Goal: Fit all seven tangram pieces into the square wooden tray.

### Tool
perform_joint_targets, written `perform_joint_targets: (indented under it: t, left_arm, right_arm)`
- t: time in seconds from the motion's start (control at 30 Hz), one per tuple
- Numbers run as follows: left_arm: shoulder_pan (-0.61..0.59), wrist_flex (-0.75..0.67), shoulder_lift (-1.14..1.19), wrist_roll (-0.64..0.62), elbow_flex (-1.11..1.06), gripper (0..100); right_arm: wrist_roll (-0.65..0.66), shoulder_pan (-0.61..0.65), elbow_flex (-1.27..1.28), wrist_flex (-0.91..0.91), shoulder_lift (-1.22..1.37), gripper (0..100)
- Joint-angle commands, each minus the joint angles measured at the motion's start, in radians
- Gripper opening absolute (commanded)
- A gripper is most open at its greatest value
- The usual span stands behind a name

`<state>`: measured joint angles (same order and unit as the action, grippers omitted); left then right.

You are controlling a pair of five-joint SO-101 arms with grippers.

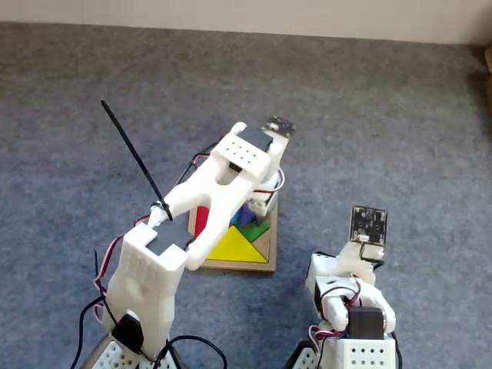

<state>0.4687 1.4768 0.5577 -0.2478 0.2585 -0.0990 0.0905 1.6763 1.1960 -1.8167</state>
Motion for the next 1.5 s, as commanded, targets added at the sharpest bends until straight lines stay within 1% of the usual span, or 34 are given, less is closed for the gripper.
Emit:
perform_joint_targets:
  t: [0.0,0.1,0.43,0.53,0.67,0.73,0.87,1.0,1.1,1.27,1.47]
  left_arm:
    - [-0.013,-0.006,-0.007,-0.146,0.079,18]
    - [-0.005,-0.006,-0.007,-0.222,0.084,18]
    - [0.004,-0.011,-0.005,-0.411,0.111,18]
    - [0.004,-0.008,0.001,-0.508,0.157,18]
    - [0.004,-0.014,0.001,-0.674,0.193,18]
    - [0.004,-0.008,0.001,-0.718,0.203,18]
    - [0.002,0.012,-0.019,-0.697,0.217,18]
    - [-0.005,0.135,-0.067,-0.657,0.26,18]
    - [-0.002,0.183,-0.073,-0.615,0.259,18]
    - [-0.002,0.183,-0.012,-0.597,0.219,18]
    - [0.013,0.158,0.127,-0.601,0.269,18]
  right_arm:
    - [0.008,-0.013,0.124,-0.018,-0.01,0.6]
    - [0.008,-0.013,0.124,-0.018,-0.01,0.6]
    - [0.008,-0.013,0.124,-0.018,-0.01,0.6]
    - [0.008,-0.013,0.124,-0.018,-0.01,0.6]
    - [0.008,-0.013,0.124,-0.018,-0.01,0.6]
    - [0.008,-0.013,0.124,-0.018,-0.01,0.6]
    - [0.008,-0.013,0.124,-0.018,-0.01,0.6]
    - [0.008,-0.013,0.124,-0.018,-0.01,0.6]
    - [0.008,-0.013,0.124,-0.018,-0.01,0.6]
    - [0.008,-0.013,0.124,-0.018,-0.01,0.6]
    - [0.008,-0.013,0.124,-0.018,-0.01,0.6]
